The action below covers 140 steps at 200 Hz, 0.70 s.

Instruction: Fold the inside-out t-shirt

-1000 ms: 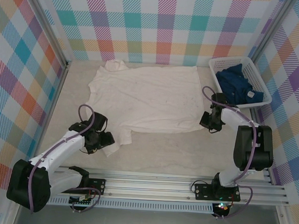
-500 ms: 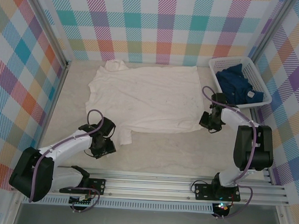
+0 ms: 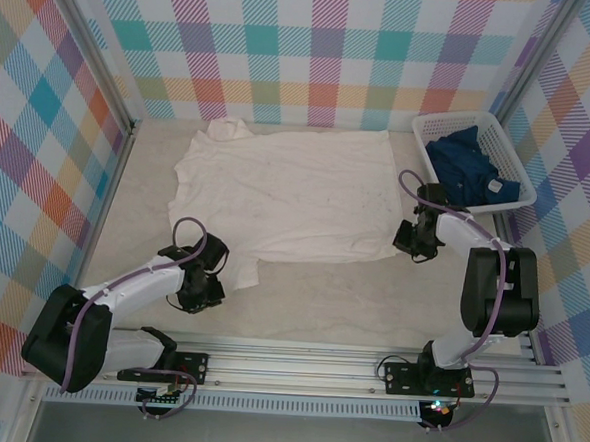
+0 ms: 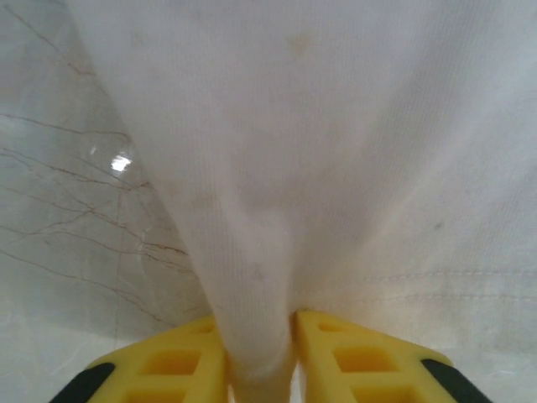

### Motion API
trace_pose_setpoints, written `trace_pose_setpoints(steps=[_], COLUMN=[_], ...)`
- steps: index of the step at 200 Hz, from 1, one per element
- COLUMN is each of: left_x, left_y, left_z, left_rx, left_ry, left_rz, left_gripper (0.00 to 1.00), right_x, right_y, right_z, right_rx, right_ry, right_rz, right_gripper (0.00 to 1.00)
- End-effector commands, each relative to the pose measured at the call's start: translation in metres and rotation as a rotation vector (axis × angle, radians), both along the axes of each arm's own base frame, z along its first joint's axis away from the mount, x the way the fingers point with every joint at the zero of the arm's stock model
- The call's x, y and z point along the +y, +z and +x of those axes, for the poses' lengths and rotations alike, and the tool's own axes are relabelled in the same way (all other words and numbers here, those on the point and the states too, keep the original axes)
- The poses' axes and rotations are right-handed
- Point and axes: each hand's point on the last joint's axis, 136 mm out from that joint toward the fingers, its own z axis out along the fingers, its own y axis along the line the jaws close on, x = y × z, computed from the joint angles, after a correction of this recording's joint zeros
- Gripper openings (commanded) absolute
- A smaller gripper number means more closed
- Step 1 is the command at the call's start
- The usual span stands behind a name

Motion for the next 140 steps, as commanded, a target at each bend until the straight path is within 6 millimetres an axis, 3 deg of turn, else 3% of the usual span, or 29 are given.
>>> trace_pose_setpoints(steps=[1, 37, 105, 140], left_x=[-0.005, -0.003, 0.006, 0.02], left_y=[-0.013, 0.002, 0.042, 0.081], left_z=[-0.009, -0.008, -0.016, -0.022], left_rx=[0.026, -0.001, -0.108, -0.201], left_ry=[-0.025, -0.019, 0.095, 0.159], left_rz=[-0.022, -0.021, -0.067, -0.068], left_gripper=[0.18, 0.0, 0.0, 0.0], right_x=[0.002, 0.002, 0.005, 0.005], right_y=[0.001, 0.004, 0.016, 0.024], right_z=[-0.008, -0.016, -0.068, -0.088], right_rx=[0.012, 0.011, 0.031, 0.018], right_ry=[0.023, 0.014, -0.065, -0.111], right_rz=[0.0, 0.008, 0.07, 0.097], right_gripper=[0.0, 0.0, 0.0, 0.0])
